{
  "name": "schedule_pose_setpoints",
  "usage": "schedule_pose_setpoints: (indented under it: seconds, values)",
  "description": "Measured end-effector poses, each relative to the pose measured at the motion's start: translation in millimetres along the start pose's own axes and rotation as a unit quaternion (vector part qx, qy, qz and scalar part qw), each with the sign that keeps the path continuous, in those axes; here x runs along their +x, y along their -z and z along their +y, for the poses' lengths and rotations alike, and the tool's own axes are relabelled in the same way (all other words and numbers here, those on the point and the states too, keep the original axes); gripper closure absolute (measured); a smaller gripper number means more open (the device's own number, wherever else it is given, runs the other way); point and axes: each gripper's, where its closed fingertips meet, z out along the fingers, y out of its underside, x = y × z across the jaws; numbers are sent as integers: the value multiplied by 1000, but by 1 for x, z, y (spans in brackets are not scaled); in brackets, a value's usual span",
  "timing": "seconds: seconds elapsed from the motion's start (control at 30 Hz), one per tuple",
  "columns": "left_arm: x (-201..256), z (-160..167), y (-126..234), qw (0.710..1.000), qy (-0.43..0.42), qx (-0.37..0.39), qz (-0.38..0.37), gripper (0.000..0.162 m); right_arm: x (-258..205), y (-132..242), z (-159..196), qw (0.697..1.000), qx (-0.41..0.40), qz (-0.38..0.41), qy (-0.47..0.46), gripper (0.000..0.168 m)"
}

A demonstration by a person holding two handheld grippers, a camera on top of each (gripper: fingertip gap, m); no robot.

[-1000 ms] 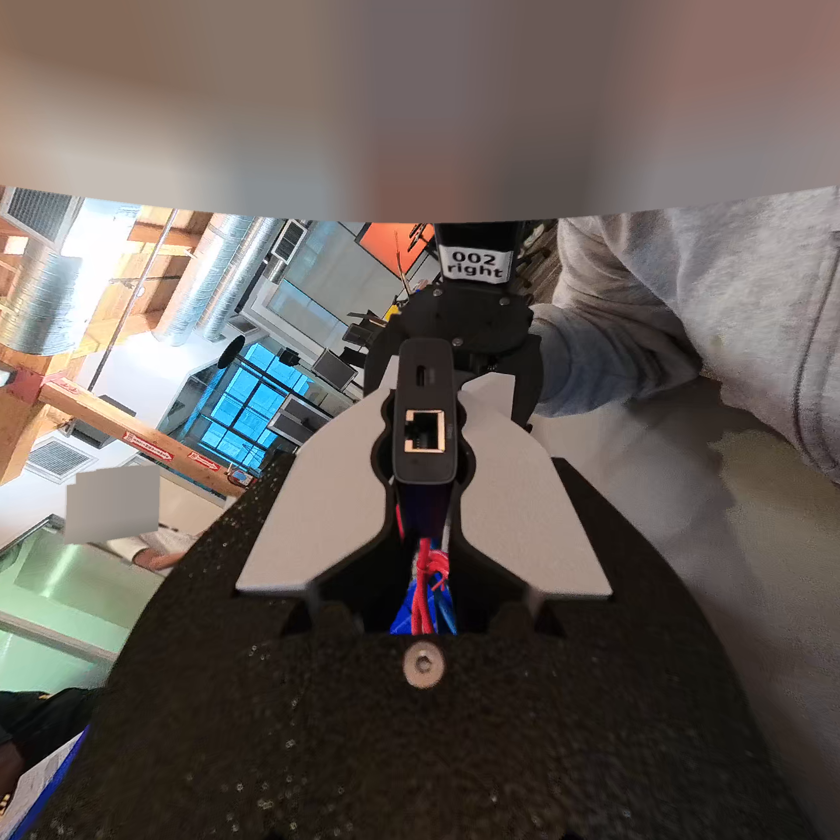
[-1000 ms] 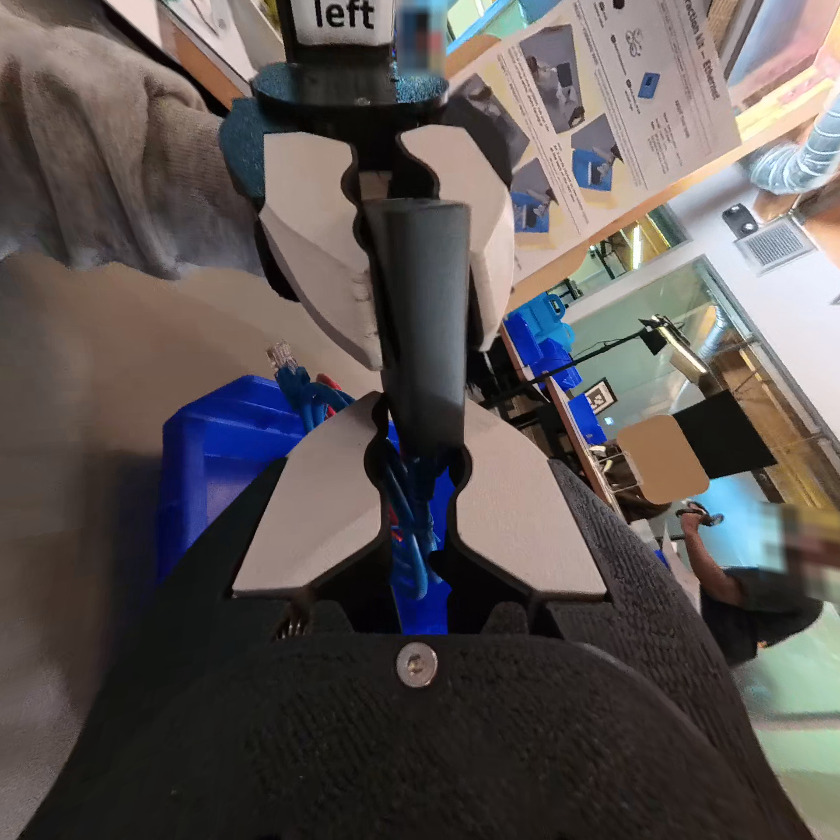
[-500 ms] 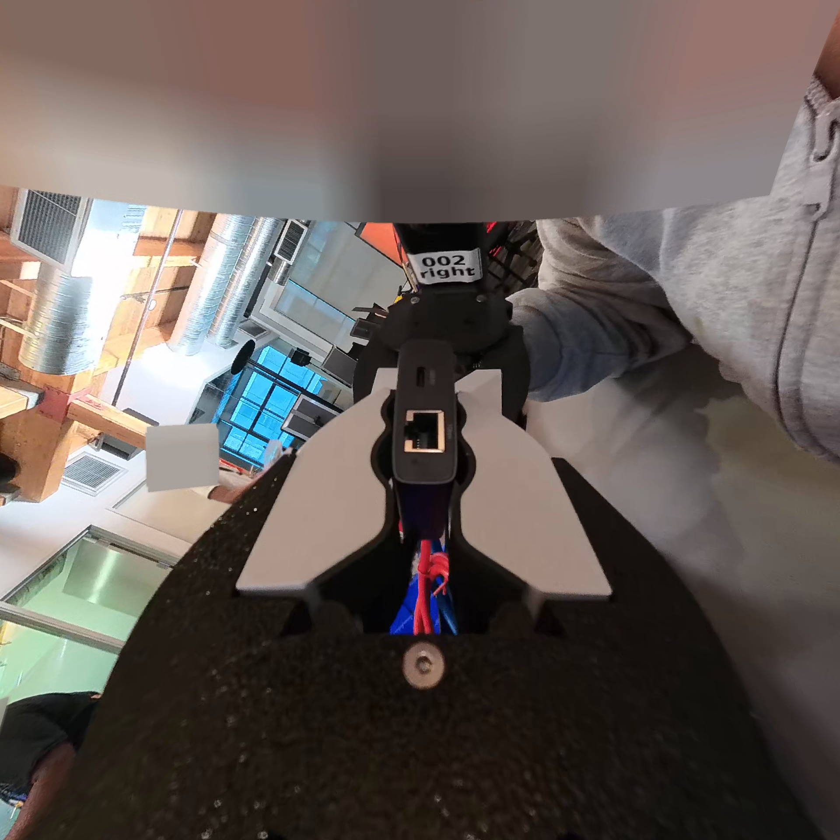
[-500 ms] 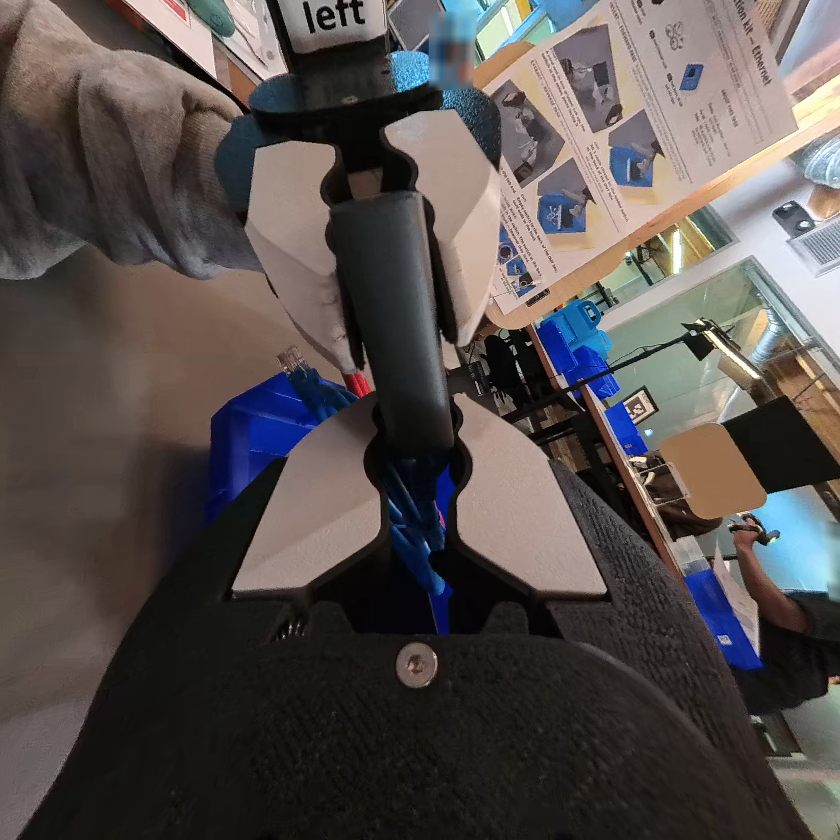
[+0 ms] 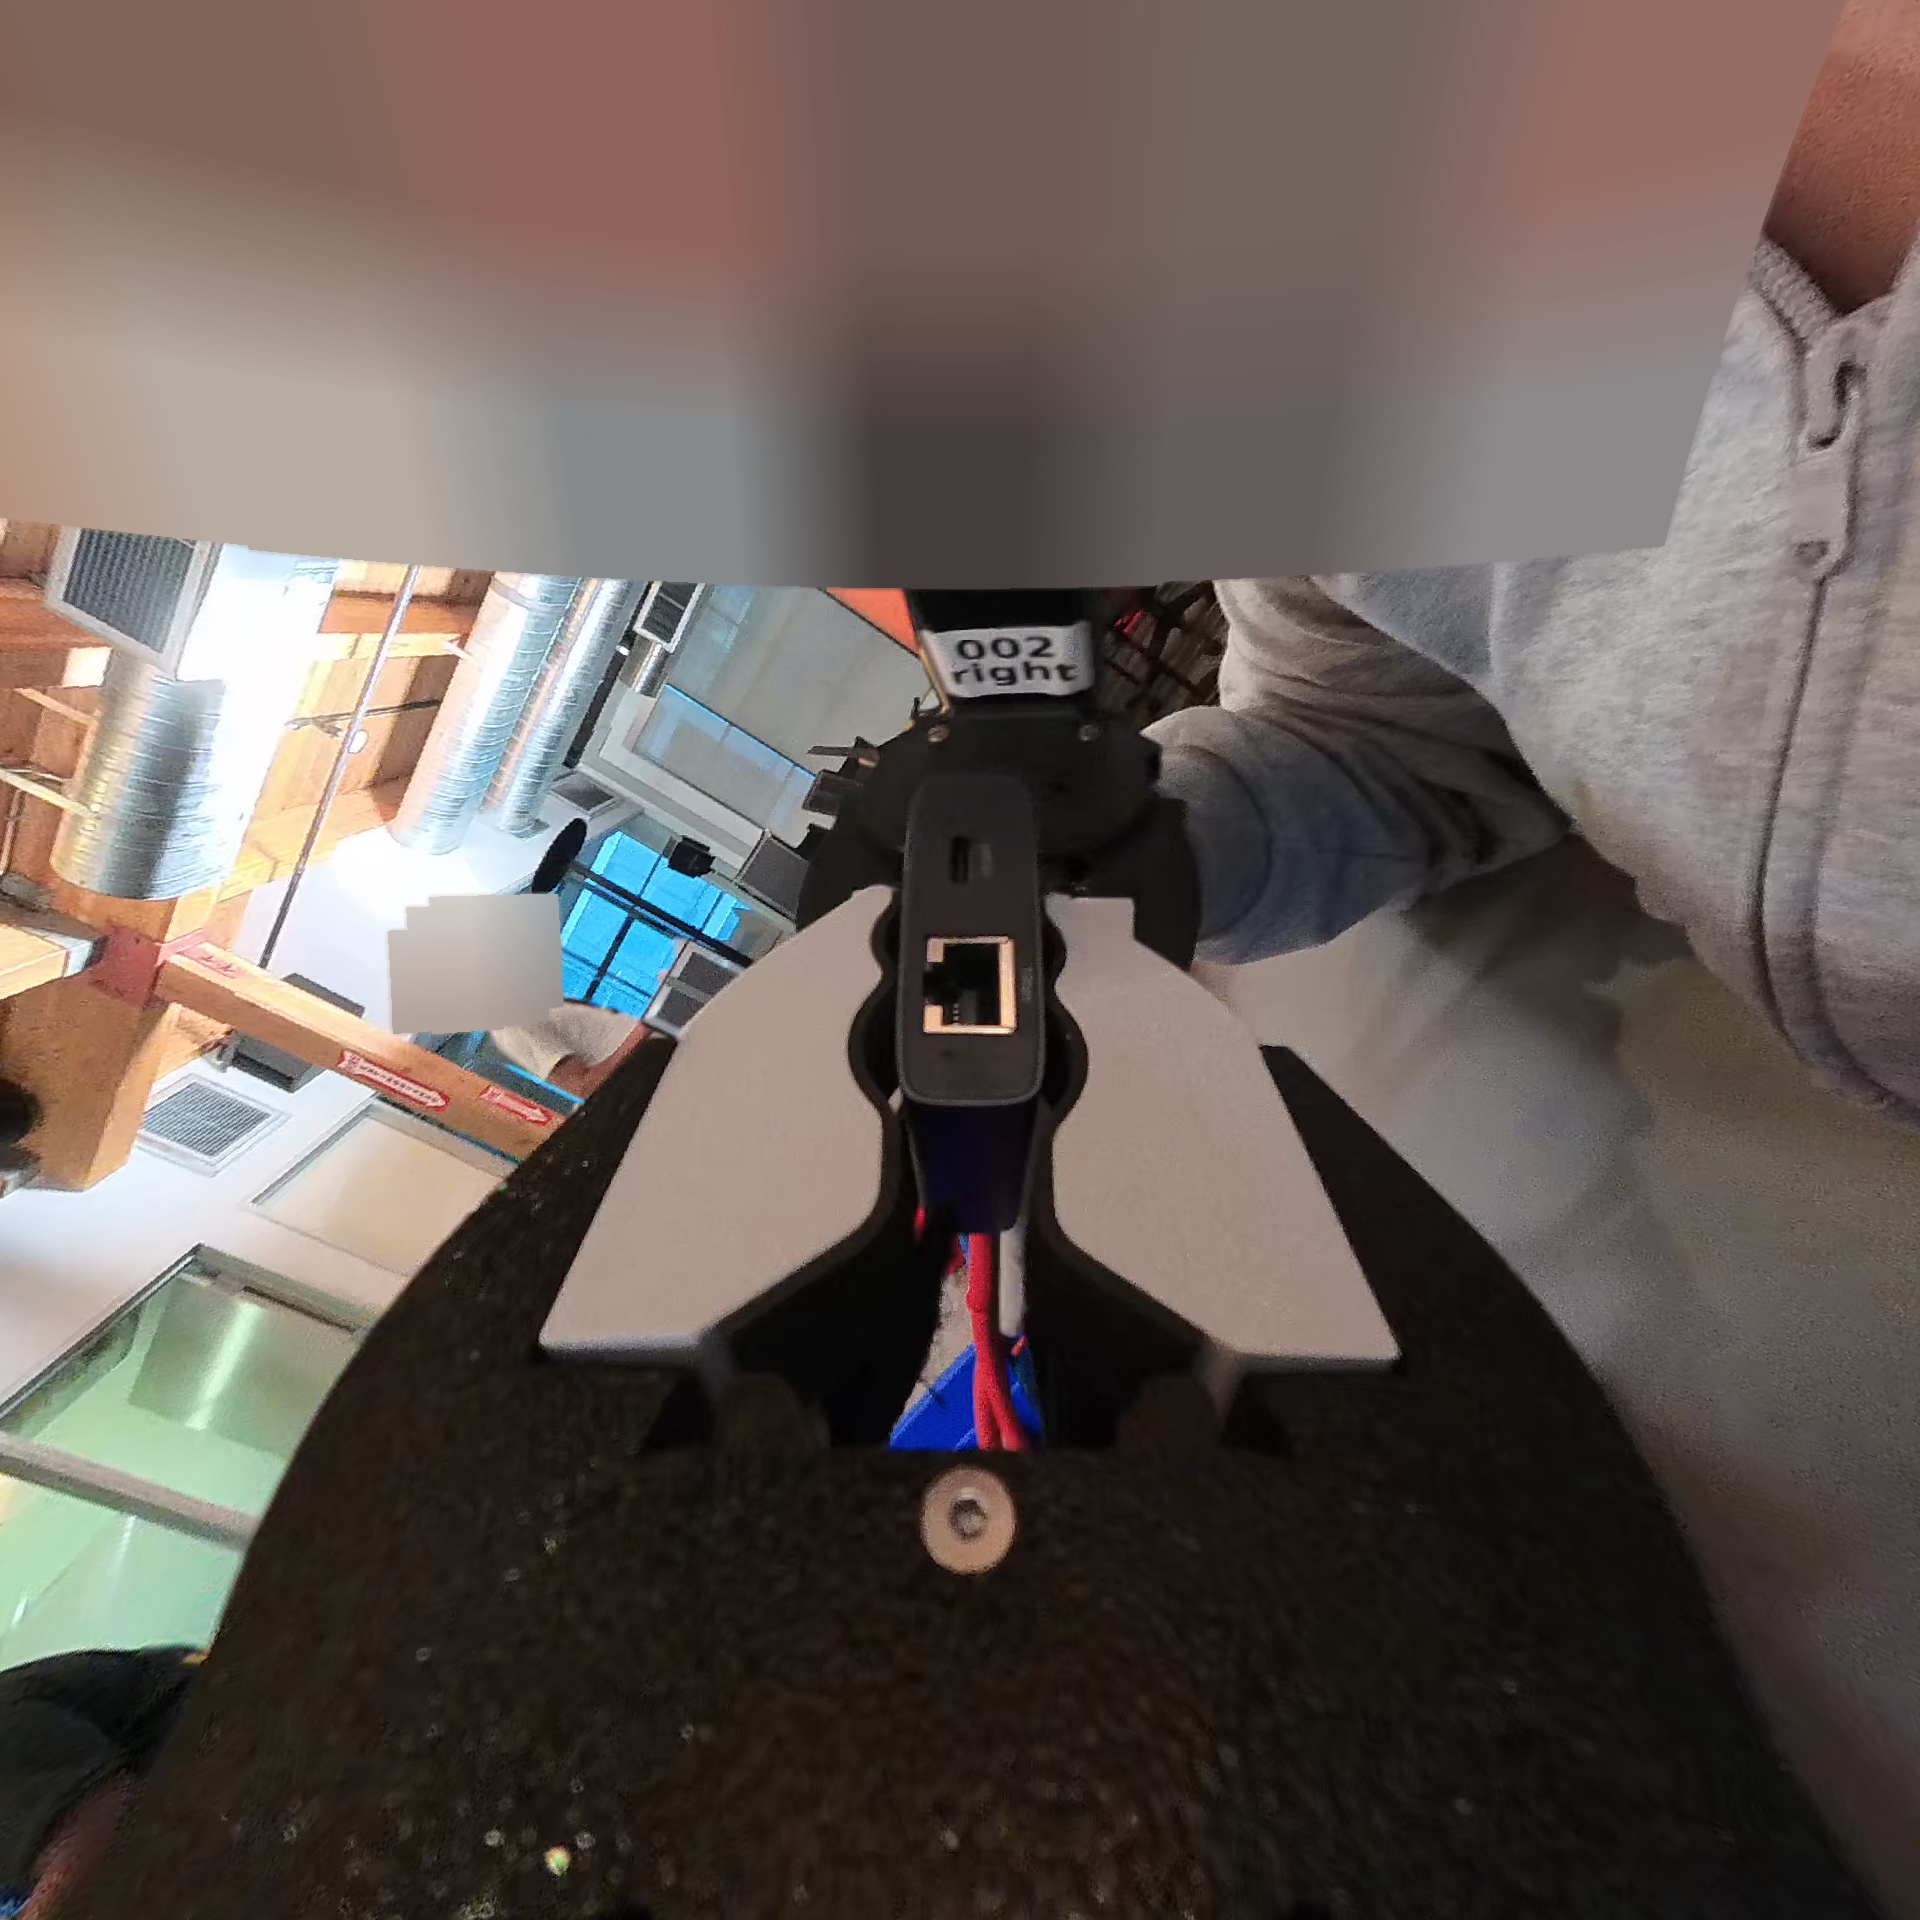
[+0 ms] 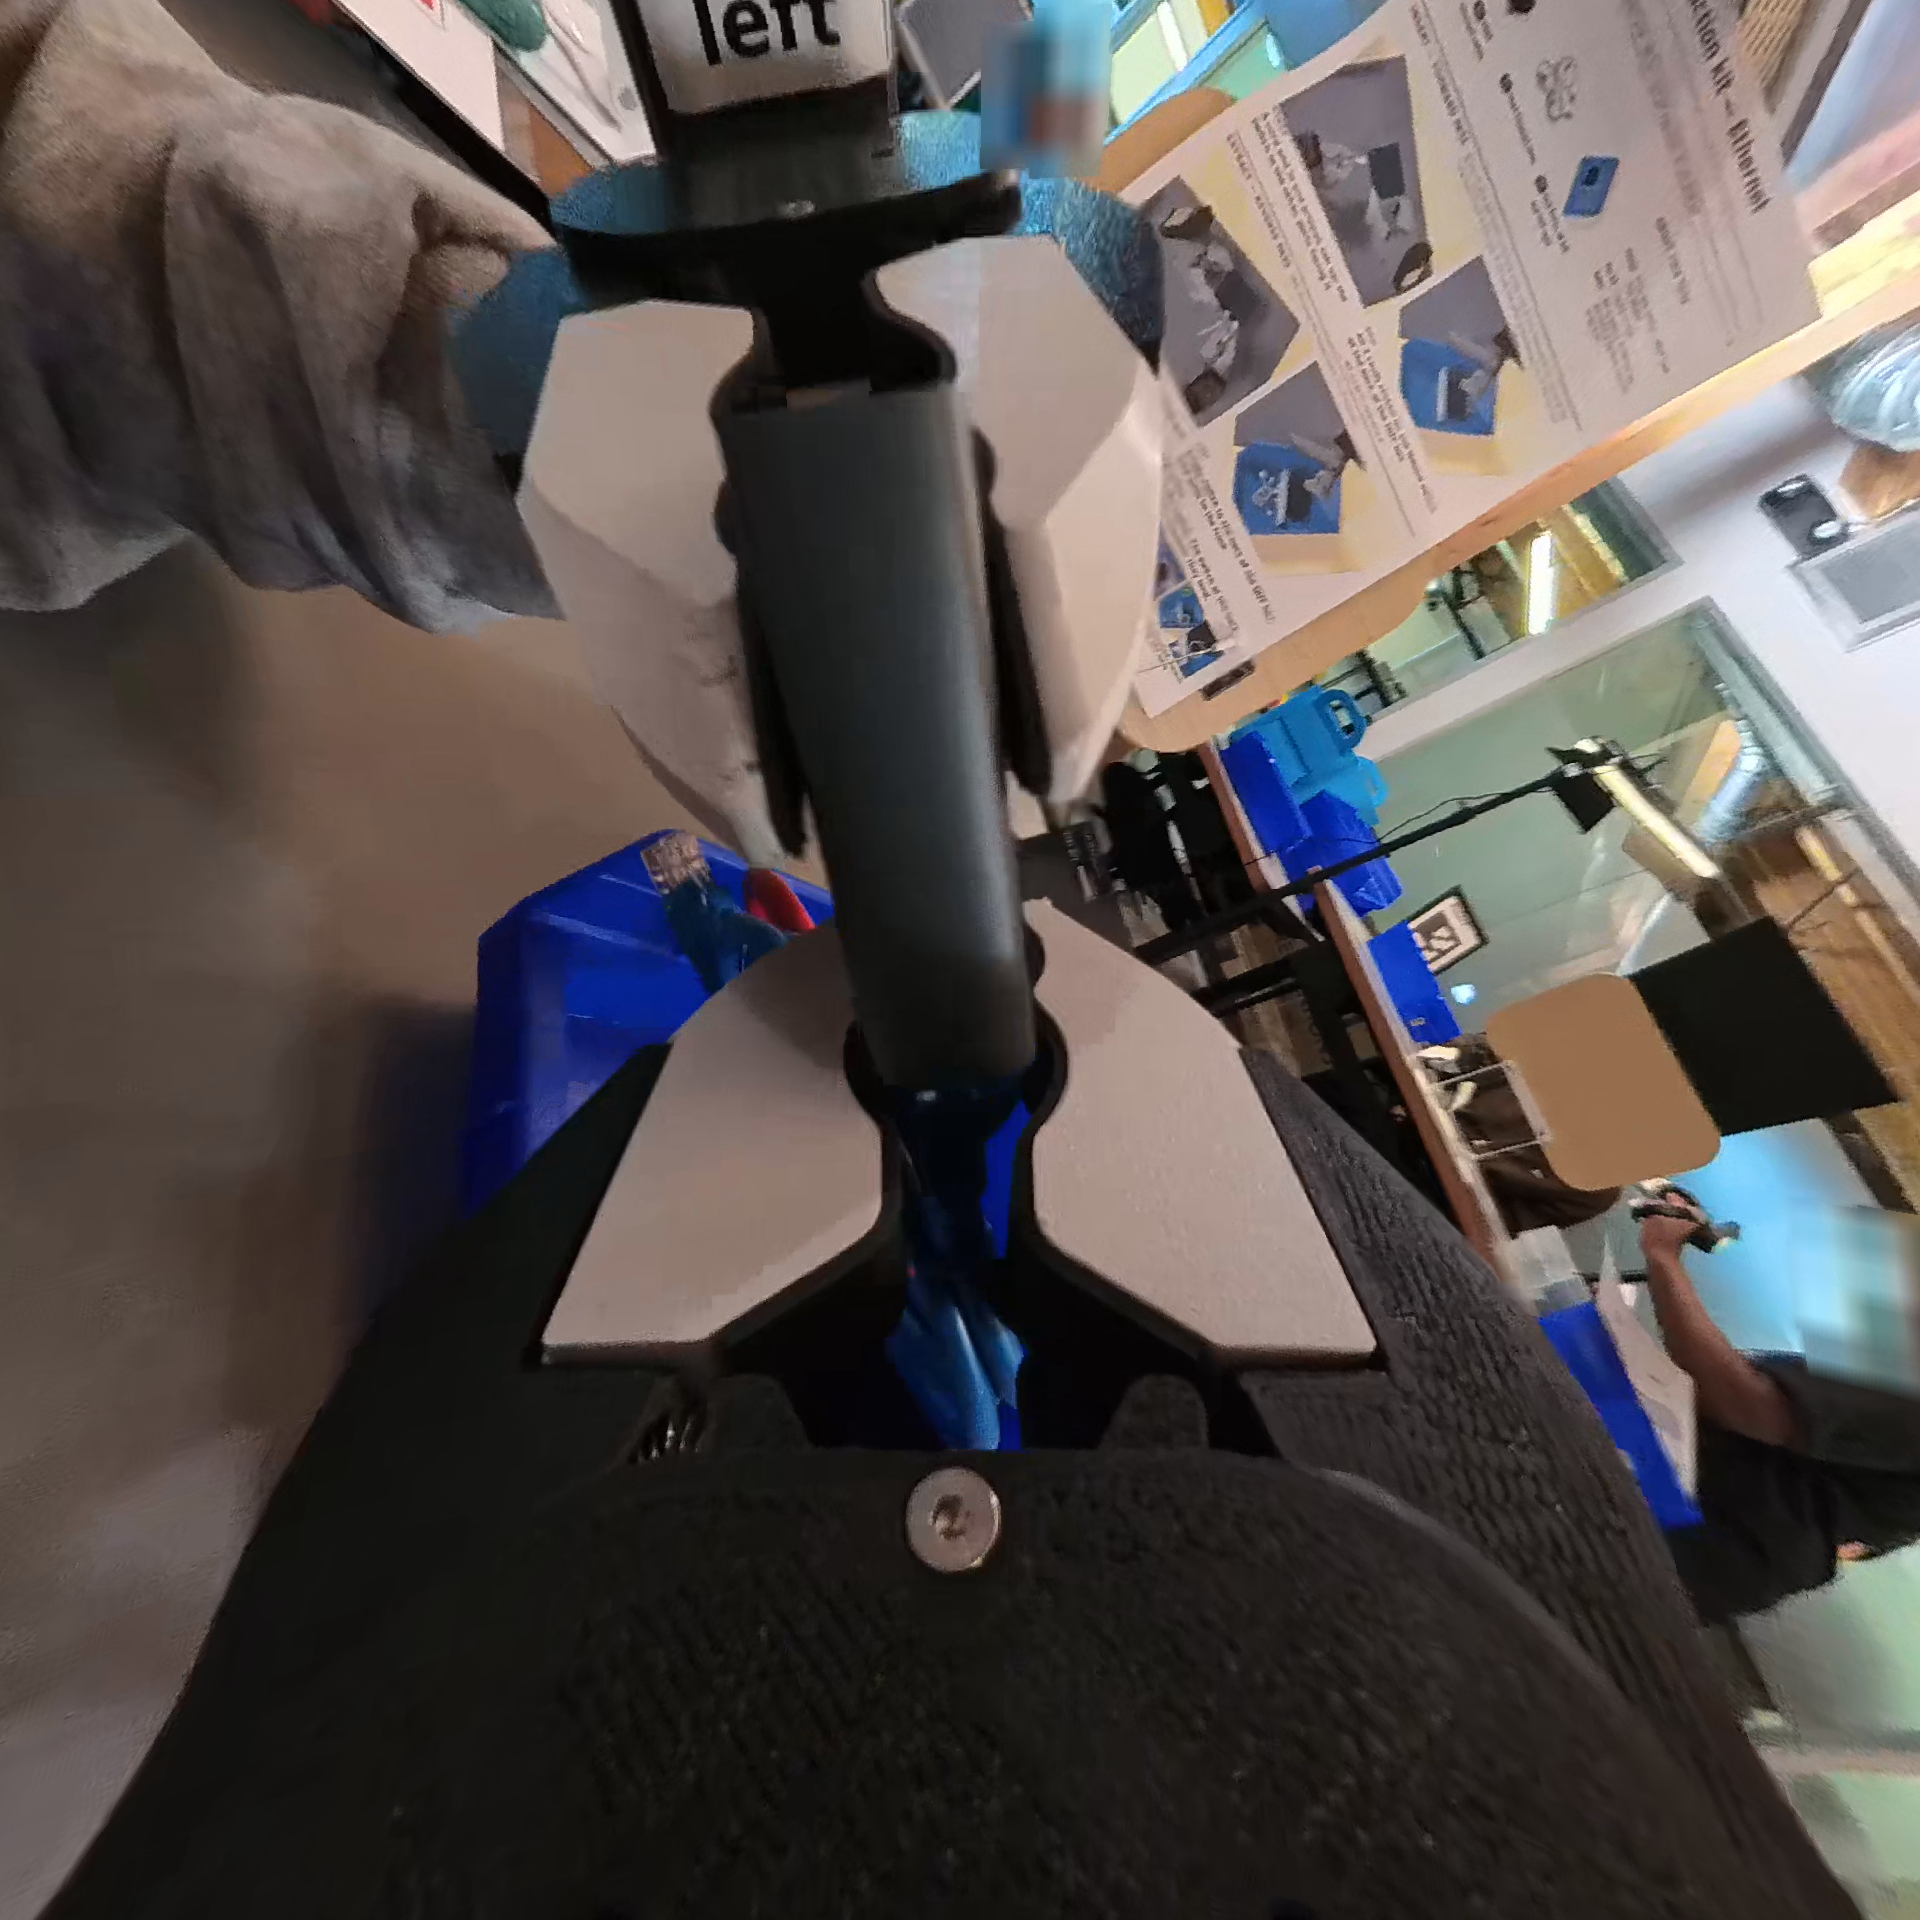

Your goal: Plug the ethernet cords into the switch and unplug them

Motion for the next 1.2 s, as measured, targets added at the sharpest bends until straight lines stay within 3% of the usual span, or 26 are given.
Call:
schedule_pose_setpoints:
  seconds: [0.3,0.53,0.9,1.07,1.2]
  values:
    - [-7,2,1,1000,8,0,-24,141,10,-2,2,999,-21,46,19,150]
    - [0,5,-2,997,72,-10,-1,139,15,5,6,977,-43,103,181,152]
    - [18,11,-6,993,112,-29,23,139,1,19,12,938,2,58,342,155]
    - [21,11,-8,993,114,-28,28,138,-2,25,12,932,30,49,357,155]
    - [17,11,-9,994,106,-22,21,140,-6,25,13,951,44,20,306,155]
